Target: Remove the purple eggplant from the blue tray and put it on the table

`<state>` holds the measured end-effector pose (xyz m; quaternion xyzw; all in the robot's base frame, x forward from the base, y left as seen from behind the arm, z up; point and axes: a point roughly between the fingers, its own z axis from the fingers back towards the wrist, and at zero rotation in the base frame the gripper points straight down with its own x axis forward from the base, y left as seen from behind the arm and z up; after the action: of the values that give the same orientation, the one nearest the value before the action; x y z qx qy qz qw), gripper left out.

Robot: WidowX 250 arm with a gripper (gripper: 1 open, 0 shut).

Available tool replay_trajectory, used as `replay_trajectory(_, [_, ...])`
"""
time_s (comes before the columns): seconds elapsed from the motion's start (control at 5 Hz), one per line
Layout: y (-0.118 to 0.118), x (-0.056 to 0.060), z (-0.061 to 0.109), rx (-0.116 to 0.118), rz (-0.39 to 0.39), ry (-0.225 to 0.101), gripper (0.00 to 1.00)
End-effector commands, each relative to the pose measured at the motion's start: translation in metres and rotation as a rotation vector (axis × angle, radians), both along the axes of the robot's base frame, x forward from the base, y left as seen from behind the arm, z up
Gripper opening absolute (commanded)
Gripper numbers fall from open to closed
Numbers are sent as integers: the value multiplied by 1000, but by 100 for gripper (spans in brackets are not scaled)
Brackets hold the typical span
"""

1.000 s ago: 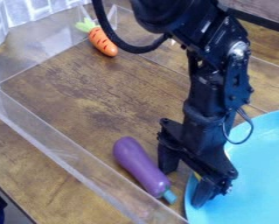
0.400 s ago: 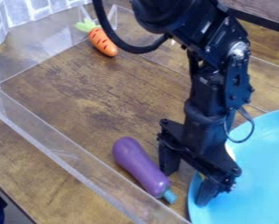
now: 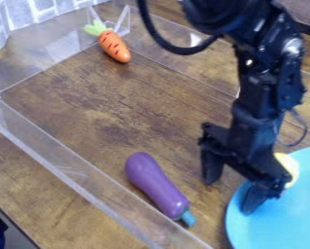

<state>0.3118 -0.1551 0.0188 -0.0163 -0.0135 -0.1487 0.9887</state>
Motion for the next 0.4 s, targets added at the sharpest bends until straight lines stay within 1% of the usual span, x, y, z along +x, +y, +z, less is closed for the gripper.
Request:
replay_trajectory(0.0, [-9,3,2,-14,-6,-14,100])
replay_trajectory(0.2, [-13,2,1,-16,-20,-11,100])
